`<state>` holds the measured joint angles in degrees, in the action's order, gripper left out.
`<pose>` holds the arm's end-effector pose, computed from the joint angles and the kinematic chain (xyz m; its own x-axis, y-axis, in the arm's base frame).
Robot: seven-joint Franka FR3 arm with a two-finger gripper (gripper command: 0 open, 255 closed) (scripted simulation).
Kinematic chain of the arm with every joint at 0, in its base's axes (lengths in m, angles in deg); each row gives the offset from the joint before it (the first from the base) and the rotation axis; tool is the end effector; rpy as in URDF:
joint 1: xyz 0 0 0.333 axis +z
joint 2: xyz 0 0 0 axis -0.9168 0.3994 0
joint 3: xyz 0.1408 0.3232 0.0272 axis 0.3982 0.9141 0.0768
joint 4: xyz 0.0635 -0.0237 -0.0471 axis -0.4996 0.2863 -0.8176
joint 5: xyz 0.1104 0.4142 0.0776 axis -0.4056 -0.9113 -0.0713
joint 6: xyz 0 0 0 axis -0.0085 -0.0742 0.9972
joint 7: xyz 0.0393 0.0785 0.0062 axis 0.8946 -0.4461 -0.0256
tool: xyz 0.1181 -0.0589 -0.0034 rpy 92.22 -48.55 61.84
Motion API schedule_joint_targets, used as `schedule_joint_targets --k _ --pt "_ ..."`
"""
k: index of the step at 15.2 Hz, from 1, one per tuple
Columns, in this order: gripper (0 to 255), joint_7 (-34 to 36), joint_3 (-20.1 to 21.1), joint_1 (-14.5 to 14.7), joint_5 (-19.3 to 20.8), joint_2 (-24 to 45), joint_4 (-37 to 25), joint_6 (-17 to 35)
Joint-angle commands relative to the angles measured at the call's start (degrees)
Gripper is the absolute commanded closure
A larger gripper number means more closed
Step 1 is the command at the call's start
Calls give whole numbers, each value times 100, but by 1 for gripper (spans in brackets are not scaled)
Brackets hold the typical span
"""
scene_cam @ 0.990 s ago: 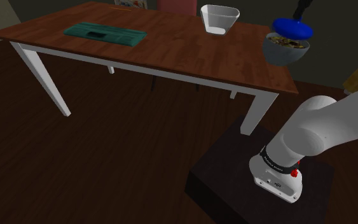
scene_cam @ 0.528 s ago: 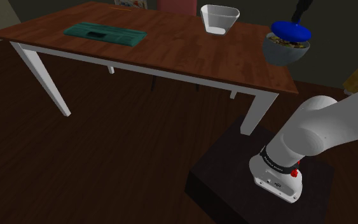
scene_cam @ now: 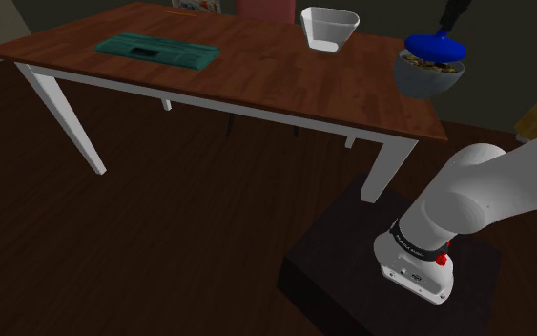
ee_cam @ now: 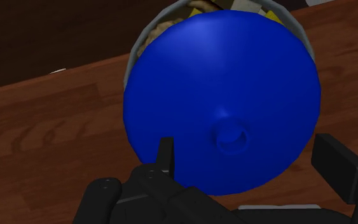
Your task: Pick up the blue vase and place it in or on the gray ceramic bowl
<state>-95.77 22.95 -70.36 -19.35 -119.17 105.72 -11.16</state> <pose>0.2461 -0.3294 0.7017 0.9585 0.2836 0.0290 0.2847 -0.9572 -0.0517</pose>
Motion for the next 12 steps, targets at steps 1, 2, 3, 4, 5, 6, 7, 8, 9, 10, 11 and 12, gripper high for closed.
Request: schedule_joint_targets --k 1,2,3,4,5,6,7,8,9,10,11,12 --pt "0 -37 -8 33 -39 112 -282 -175" --pt "0 -82 -25 67 -77 234 -580 -356" --pt "0 -133 -51 101 -118 366 -891 -539" --pt "0 -177 -78 130 -151 479 -1145 -686" --pt "0 -177 -78 130 -151 479 -1146 -686" --pt "0 -177 -77 130 -151 477 -1144 -686" --pt "0 -177 -78 130 -151 478 -1145 -686" --pt "0 -177 -78 130 -151 479 -1145 -686" --pt "0 -177 -78 130 -151 479 -1145 -686" --pt "0 -177 -78 130 -151 479 -1146 -686" --pt "0 -177 -78 130 -151 479 -1146 -686" --pt "0 -178 -78 130 -151 478 -1144 -685"
